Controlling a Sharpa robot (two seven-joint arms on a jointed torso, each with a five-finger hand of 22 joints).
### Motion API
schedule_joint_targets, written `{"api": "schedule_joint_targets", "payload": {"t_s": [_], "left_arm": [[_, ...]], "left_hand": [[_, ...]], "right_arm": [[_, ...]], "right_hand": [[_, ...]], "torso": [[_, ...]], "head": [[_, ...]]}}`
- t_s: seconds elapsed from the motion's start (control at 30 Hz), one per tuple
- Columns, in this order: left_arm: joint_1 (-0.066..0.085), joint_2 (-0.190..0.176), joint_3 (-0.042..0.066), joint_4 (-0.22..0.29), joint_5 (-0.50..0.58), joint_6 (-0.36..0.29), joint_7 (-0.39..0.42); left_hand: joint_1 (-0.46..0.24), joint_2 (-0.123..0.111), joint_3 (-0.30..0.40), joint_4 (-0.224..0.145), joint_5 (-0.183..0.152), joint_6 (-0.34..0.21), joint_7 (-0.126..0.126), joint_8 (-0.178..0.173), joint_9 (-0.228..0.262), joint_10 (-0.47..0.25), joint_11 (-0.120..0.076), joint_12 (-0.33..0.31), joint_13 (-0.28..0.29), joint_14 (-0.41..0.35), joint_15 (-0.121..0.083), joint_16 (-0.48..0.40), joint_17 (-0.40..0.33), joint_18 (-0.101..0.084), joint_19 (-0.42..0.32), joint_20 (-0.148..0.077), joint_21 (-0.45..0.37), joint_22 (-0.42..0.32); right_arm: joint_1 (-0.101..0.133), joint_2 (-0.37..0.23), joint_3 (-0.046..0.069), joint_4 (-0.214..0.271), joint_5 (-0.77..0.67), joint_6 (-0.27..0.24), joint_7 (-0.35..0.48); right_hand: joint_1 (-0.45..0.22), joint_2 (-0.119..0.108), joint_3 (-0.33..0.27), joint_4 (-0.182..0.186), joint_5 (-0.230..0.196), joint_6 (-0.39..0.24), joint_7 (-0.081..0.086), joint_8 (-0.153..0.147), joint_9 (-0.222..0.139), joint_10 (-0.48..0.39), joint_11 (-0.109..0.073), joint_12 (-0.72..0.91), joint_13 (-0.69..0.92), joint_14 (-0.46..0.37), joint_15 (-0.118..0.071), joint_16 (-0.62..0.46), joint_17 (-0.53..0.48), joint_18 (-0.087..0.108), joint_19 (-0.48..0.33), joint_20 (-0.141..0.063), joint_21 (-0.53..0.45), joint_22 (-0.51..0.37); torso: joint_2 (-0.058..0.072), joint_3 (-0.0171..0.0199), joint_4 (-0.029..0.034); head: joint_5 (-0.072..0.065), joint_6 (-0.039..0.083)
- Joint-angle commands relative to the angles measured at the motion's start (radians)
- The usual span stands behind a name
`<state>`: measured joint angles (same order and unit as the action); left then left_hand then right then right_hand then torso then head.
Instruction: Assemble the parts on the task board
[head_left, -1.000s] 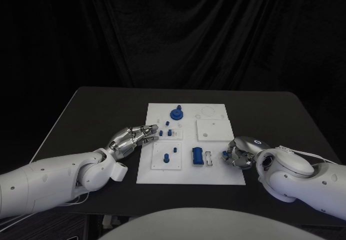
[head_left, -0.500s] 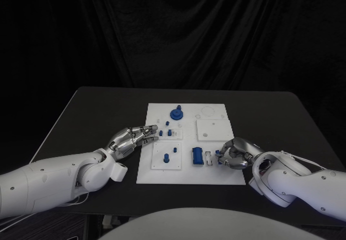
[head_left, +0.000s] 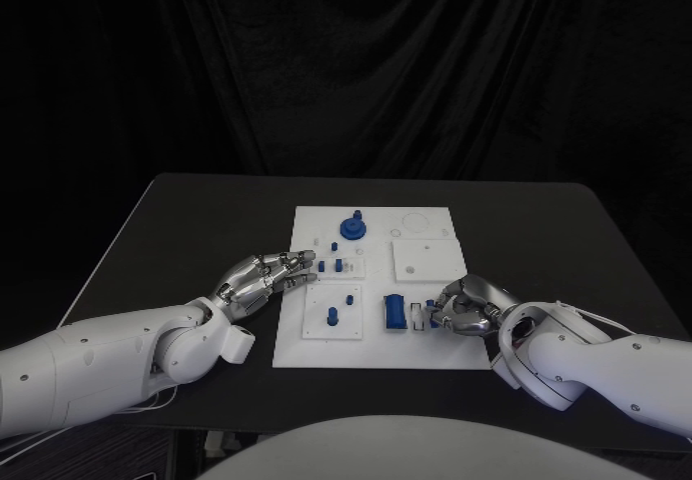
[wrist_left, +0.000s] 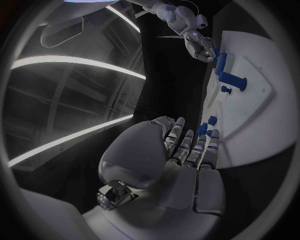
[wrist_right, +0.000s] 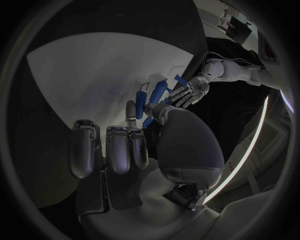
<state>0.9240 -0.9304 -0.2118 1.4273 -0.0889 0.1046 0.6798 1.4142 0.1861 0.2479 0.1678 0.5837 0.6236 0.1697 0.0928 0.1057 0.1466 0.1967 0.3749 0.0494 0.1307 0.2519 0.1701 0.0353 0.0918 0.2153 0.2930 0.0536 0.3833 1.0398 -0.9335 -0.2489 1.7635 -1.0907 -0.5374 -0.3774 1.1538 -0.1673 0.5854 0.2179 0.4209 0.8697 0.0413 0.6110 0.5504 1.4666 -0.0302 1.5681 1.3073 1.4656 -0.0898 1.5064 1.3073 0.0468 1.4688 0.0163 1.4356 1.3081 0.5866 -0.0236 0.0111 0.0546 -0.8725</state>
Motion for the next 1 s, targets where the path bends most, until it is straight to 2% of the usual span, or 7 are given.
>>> {"api": "schedule_joint_targets", "payload": {"t_s": [0.03,0.17,0.23,0.5,0.7,1.0], "left_arm": [[-0.001,0.001,0.001,0.002,0.005,0.012,0.062],[-0.001,0.0,0.001,0.002,0.005,0.012,0.061],[-0.001,0.0,0.001,0.002,0.005,0.012,0.061],[-0.001,0.001,0.001,0.0,0.005,0.013,0.06],[-0.001,-0.001,0.001,0.0,0.005,0.012,0.059],[-0.002,0.002,0.001,-0.002,0.005,0.014,0.059]], "left_hand": [[-0.011,-0.003,0.008,0.0,0.006,-0.004,0.005,0.004,0.001,-0.001,0.009,0.003,0.001,0.0,0.001,0.002,0.001,0.0,0.005,0.0,0.001,-0.001],[-0.011,-0.003,0.008,0.0,0.006,-0.004,0.005,0.004,0.001,-0.001,0.009,0.003,0.001,0.0,0.001,0.002,0.001,0.0,0.005,0.0,0.001,-0.001],[-0.011,-0.003,0.008,0.0,0.006,-0.004,0.005,0.004,0.001,-0.001,0.009,0.003,0.001,0.0,0.001,0.002,0.001,0.0,0.005,0.0,0.001,-0.001],[-0.011,-0.003,0.008,0.0,0.006,-0.004,0.005,0.004,0.001,-0.001,0.009,0.003,0.001,0.0,0.001,0.002,0.001,0.0,0.005,0.0,0.001,-0.001],[-0.011,-0.003,0.009,0.0,0.006,-0.004,0.005,0.004,0.001,-0.001,0.009,0.003,0.001,0.0,0.001,0.002,0.001,0.0,0.005,0.0,0.001,-0.001],[-0.011,-0.003,0.01,-0.001,0.006,-0.004,0.005,0.004,0.001,-0.001,0.009,0.003,0.001,0.0,0.001,0.002,0.001,0.0,0.005,0.0,0.001,-0.002]], "right_arm": [[-0.002,0.005,0.0,-0.004,0.019,0.043,-0.02],[-0.002,0.012,0.001,-0.01,0.019,0.063,-0.029],[-0.002,0.015,0.001,-0.014,0.019,0.068,-0.031],[-0.002,0.026,0.001,-0.023,0.02,0.064,-0.025],[-0.002,0.029,0.001,-0.027,0.02,0.058,-0.022],[-0.002,0.036,0.002,-0.032,0.02,0.034,-0.014]], "right_hand": [[-0.013,0.0,0.003,0.005,-0.005,-0.007,0.001,0.003,0.0,0.104,0.0,0.003,0.263,0.085,-0.003,-0.006,0.157,-0.011,0.046,0.002,-0.005,0.215],[-0.018,0.0,0.001,0.007,-0.005,-0.008,0.002,0.004,0.0,0.104,0.001,0.003,0.263,0.085,-0.002,-0.007,0.155,-0.011,0.046,0.002,-0.007,0.215],[-0.03,0.001,-0.007,0.009,0.009,-0.011,0.003,0.005,0.0,0.104,0.002,0.003,0.263,0.084,-0.001,-0.008,0.153,-0.01,0.044,0.003,-0.011,0.213],[-0.036,0.003,-0.015,0.009,0.018,-0.012,0.003,0.006,0.0,0.104,0.002,0.003,0.263,0.084,0.0,-0.007,0.154,-0.009,0.043,0.003,-0.013,0.213],[-0.054,0.012,-0.033,0.017,0.003,-0.013,0.004,0.008,0.0,0.104,0.003,0.003,0.263,0.087,0.0,0.0,0.163,-0.012,0.047,0.004,-0.002,0.216],[-0.065,0.016,-0.048,0.022,-0.006,-0.014,0.005,0.009,-0.001,0.104,0.004,0.003,0.263,0.087,0.001,0.002,0.166,-0.012,0.048,0.005,0.0,0.217]], "torso": [[0.0,-0.0006,-0.0004],[0.0,-0.0001,-0.001],[0.0,-0.0001,-0.0004],[0.0,0.0002,0.0009],[0.001,0.0004,-0.0005],[0.001,-0.0005,0.0003]], "head": [[0.002,0.0],[0.003,0.0],[0.002,0.0],[-0.001,0.0],[0.003,0.0],[0.0,0.0]]}}
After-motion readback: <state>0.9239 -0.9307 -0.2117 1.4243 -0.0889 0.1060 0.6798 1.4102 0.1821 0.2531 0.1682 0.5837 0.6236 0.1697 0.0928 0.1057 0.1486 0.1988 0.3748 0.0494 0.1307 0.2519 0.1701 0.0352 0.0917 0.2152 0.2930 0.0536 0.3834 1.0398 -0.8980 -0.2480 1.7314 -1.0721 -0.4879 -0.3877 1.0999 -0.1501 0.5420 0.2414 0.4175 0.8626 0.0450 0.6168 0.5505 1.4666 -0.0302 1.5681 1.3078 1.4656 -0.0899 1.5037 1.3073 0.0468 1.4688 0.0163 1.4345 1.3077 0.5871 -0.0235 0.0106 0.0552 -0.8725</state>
